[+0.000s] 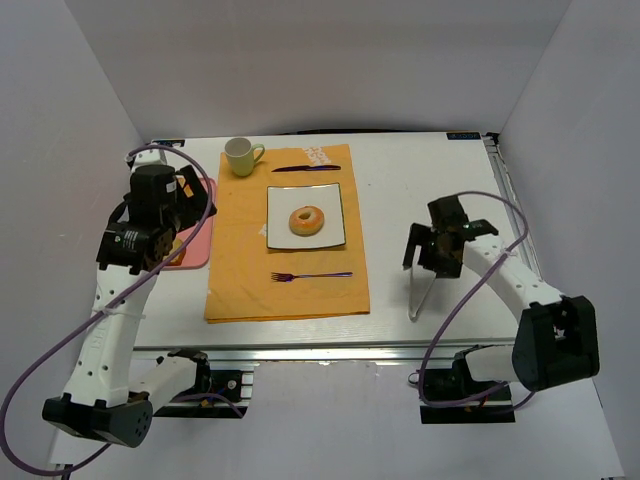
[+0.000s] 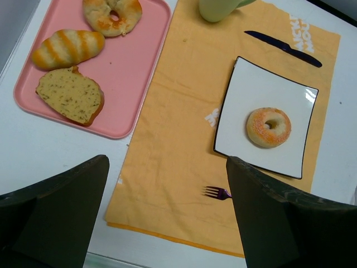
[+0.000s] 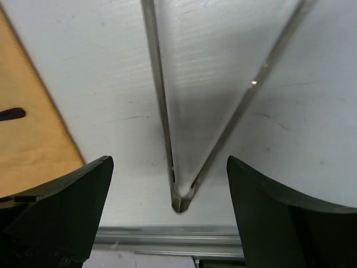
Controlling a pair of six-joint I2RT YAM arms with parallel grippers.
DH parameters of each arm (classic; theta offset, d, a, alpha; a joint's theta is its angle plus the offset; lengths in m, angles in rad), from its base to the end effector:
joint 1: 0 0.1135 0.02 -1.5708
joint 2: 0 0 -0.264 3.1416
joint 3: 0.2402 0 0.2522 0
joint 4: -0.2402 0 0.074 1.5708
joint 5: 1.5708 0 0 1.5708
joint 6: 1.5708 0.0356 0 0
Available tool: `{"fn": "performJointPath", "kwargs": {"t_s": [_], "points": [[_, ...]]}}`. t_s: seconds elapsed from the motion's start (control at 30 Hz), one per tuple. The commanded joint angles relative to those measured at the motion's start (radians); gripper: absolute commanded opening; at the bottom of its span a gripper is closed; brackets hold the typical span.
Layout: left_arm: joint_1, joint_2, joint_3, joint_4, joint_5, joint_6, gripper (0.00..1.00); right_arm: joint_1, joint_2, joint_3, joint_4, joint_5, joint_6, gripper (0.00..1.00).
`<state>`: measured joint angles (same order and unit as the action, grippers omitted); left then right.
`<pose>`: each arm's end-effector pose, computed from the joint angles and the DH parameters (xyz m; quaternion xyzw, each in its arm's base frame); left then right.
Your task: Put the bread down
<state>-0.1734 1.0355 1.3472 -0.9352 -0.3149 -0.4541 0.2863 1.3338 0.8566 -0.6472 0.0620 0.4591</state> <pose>0.1867 -0.0215 0.4098 -0.1938 0.8603 -0.0063 0.4716 0.2409 0.0686 0.2121 0.0910 0.9705 0.0524 0.2171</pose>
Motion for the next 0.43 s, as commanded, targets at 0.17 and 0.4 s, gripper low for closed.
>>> {"fn": "performJointPath", "kwargs": {"t_s": [0.17,0.4], "points": [[-0.027,0.044,-0.022,0.047,0.072,-0.018,0.98,-0.007,-0.249,0.386,-0.268,0.154,-0.027,0.89],[-0.400,0.260,0.035,0.151,-0.030,-0.092,0.98,-0.009,-0.375,0.493,-0.368,0.229,0.024,0.90]]}}
